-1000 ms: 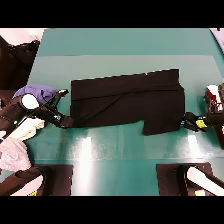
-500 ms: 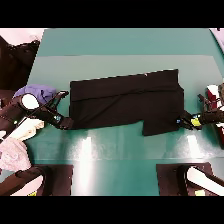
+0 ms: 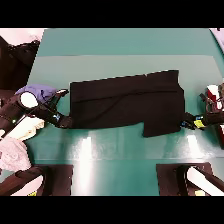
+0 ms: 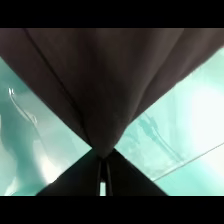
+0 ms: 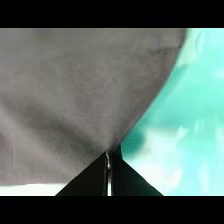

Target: Fold the shirts.

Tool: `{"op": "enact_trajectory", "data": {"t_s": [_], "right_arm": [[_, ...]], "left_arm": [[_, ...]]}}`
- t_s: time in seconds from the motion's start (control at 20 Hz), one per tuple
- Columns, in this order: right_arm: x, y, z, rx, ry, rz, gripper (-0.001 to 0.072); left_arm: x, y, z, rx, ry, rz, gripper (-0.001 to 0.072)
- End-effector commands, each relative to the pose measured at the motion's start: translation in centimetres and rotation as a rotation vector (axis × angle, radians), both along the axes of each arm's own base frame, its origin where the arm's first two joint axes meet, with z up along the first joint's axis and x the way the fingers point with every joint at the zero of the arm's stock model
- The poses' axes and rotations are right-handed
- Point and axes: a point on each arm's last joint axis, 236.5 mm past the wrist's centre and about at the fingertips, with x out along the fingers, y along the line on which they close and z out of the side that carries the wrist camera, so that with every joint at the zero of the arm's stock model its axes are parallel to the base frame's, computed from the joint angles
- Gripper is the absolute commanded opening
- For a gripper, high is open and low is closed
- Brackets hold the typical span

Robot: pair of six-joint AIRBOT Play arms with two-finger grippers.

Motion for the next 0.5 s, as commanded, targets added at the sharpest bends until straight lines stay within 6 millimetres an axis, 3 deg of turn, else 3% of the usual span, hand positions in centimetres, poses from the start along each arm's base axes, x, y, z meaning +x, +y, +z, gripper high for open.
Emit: {"op": "enact_trajectory", "data": {"t_s": [0.0, 0.15, 0.25, 0.35, 0.45], "right_arm": [[-4.9, -0.5, 3.0, -0.088, 0.074, 0.041, 0.0018], [-7.6, 0.4, 5.4, -0.103, 0.086, 0.027, 0.0017], [-8.1, 0.6, 6.5, -0.120, 0.048, 0.014, 0.0017], [-7.5, 0.6, 7.2, -0.138, -0.013, -0.010, 0.0017], [-5.7, 0.9, 7.9, -0.129, -0.104, -0.031, 0.0017]], "left_arm": [[0.0, -0.1, 2.1, -0.009, -0.038, -0.016, 0.0021], [-2.1, 0.0, 3.4, -0.012, -0.013, -0.041, 0.0021], [-3.5, 0.3, 3.5, -0.006, 0.018, -0.061, 0.0021], [-3.1, 0.3, 3.6, -0.004, -0.005, -0.053, 0.0021], [-1.3, 0.5, 3.6, 0.007, -0.069, -0.010, 0.0021]]}}
